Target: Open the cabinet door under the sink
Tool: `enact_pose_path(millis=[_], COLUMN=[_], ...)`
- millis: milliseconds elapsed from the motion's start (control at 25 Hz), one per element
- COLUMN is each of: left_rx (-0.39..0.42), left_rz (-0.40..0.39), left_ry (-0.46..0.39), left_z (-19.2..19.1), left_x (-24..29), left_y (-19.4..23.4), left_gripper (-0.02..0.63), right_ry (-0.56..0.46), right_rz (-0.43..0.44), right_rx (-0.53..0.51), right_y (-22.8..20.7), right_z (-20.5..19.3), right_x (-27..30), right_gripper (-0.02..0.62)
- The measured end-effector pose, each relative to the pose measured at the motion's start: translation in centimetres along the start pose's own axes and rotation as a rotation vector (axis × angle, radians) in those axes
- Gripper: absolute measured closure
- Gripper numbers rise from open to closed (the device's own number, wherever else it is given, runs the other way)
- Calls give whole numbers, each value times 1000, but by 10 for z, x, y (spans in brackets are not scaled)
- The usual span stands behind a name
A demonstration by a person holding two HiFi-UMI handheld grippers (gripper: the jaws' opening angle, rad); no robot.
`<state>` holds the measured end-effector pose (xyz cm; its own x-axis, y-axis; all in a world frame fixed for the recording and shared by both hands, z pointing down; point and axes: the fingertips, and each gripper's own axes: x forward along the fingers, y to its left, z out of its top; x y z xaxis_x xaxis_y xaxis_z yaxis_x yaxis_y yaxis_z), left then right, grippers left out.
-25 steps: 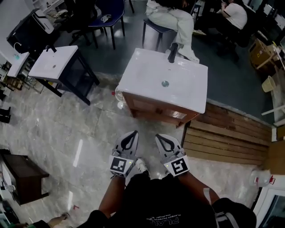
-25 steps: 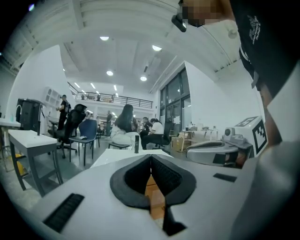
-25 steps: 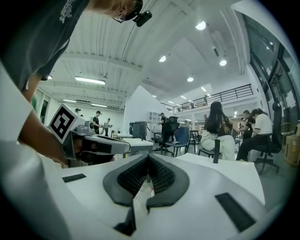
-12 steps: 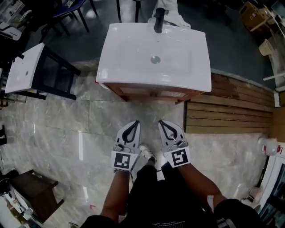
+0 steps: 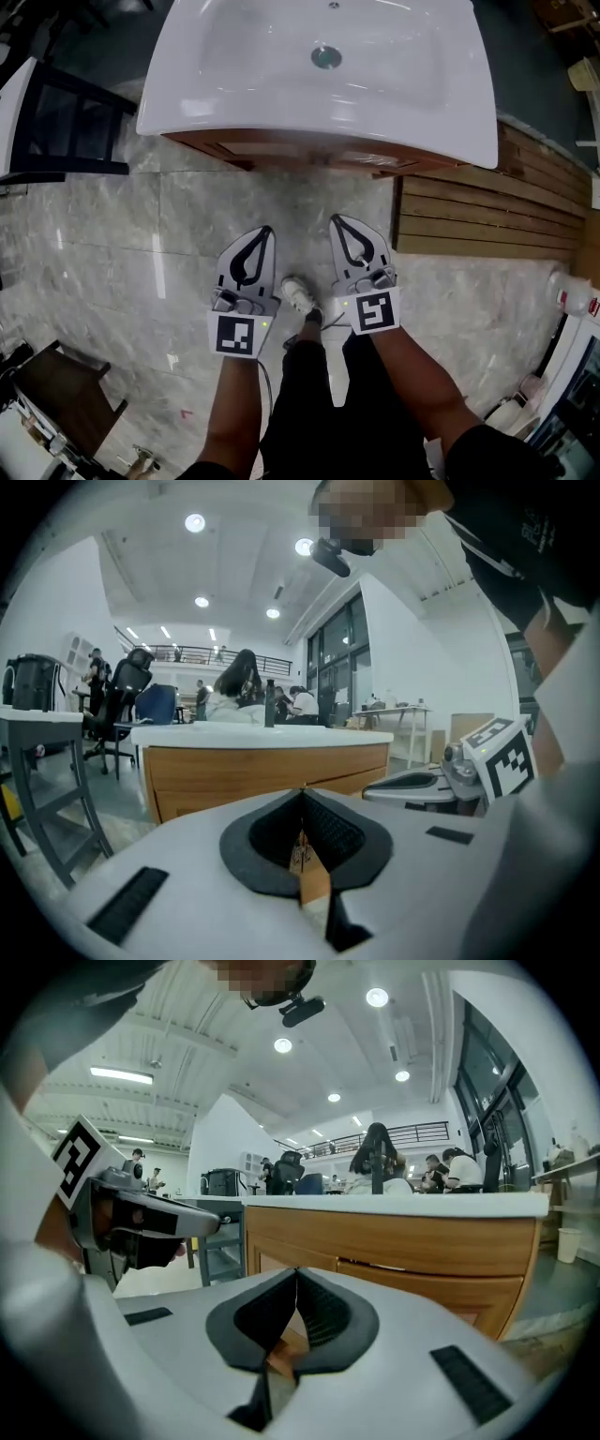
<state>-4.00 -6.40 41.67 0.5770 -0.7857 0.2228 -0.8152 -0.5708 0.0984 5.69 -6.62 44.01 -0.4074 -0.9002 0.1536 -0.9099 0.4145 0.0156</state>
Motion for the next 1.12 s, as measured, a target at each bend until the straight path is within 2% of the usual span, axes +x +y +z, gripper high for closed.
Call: enact_pose_path(millis=[200, 400, 440, 480, 600, 840, 1120], left_rx=[-9, -26, -25, -20, -12, -17, -26], left_rz=[-9, -30, -34, -39, -46, -51, -62], left_ry=[24, 38, 45, 53, 65, 92, 96], left_z=[-51, -87, -93, -100, -120, -146, -152], left_x=[21, 44, 47, 50, 57, 58, 52], left_y=[11, 16, 18, 21, 29, 37, 39], left_gripper=[584, 584, 584, 584, 584, 584, 584], right_ry=[17, 59, 67, 76, 108, 165, 207], right_rz=[-48, -106, -120, -137, -185, -267, -296], right_rx=[3, 3, 5, 9, 2, 6, 32], right_y=[-9, -21, -25, -28, -39, -56, -62], right_z=[-54, -98, -106, -115, -139, -174, -191], right_x=[27, 52, 56, 61, 74, 97, 117], right_gripper=[571, 568, 544, 481, 469, 469, 469])
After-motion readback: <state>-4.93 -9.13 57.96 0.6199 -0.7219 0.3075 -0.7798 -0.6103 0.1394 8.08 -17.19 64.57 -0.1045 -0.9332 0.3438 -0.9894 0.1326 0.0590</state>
